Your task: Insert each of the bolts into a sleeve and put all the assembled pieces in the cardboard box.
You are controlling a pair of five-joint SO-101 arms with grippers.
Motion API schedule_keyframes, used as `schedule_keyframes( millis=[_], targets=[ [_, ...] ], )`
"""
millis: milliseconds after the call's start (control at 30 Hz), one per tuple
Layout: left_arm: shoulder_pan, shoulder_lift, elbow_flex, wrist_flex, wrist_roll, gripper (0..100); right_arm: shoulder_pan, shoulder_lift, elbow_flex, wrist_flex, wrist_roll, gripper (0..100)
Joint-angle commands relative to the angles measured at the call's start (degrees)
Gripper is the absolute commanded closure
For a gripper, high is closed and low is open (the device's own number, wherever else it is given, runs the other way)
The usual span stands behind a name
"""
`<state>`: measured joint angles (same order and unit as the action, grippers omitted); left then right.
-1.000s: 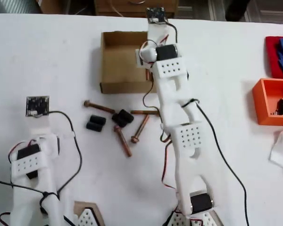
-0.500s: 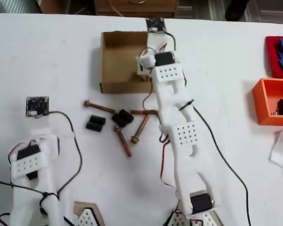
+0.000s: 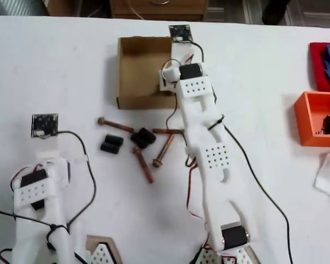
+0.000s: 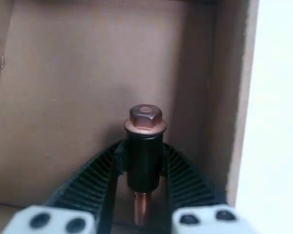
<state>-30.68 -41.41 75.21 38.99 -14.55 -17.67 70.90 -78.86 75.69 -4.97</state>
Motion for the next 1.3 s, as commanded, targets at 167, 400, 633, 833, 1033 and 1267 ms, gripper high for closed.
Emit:
schedule_keyframes(
  millis=[167, 400, 633, 833, 1033, 1267],
  targets=[
    [-0.2, -0.7, -0.3, -0.9, -0.2, 94, 0.4, -1.5, -0.3, -1.3, 0.0, 95.5],
    [-0.2, -0.7, -0.3, -0.9, -0.2, 94, 0.5, -1.7, -0.4, -1.2, 0.0, 85.4],
    [-0.2, -0.7, -0.3, -0.9, -0.2, 94, 0.4, -8.0, -1.7, -0.9, 0.1, 85.4],
    [-0.2, -0.7, -0.3, -0.9, -0.2, 94, 1.6, -16.0, -1.7, -0.8, 0.1, 85.4],
    [-0.2, -0.7, -0.3, -0.9, -0.2, 94, 8.0, -18.9, -1.1, -0.4, 0.1, 85.4],
    [-0.2, -0.7, -0.3, -0.9, -0.2, 94, 12.8, -9.5, -1.1, 0.0, 0.1, 85.4]
  ],
)
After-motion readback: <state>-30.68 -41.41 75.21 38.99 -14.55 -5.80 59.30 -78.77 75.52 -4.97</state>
